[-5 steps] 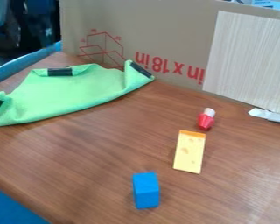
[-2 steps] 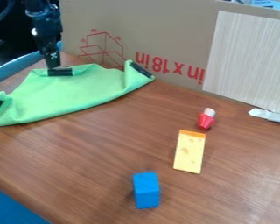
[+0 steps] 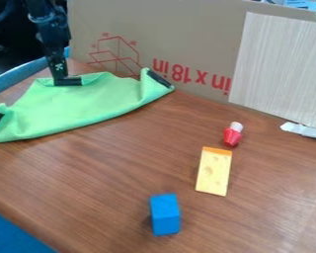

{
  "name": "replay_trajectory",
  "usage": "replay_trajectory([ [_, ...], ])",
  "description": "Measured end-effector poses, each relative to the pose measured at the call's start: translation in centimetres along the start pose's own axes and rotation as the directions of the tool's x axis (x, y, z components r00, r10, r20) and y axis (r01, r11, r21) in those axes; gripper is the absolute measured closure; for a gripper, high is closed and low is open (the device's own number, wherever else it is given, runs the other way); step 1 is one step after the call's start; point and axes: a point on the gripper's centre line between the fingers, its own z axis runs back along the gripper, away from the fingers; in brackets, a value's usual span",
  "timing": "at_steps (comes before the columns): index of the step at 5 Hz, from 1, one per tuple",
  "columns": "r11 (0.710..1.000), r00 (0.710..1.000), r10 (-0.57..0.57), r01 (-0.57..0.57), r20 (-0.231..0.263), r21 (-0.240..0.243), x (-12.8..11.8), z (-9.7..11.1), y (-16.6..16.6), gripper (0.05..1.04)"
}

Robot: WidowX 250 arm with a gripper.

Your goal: Unfold the cloth from top left to bottom right

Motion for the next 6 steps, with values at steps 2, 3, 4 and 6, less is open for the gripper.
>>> replay_trajectory([
  [2,0.995,0.995,-0.084,0.081,0.052,0.059,0.6,0.2,-0.6,0.083],
  [3,0.992,0.99,-0.119,0.115,0.071,0.057,0.6,-0.5,-1.6,0.083],
  [4,0.987,0.987,-0.137,0.129,0.082,0.096,0.8,0.6,-1.0,0.083],
  [6,0.983,0.984,-0.161,0.153,0.078,0.1,0.9,-0.2,-1.7,0.083],
])
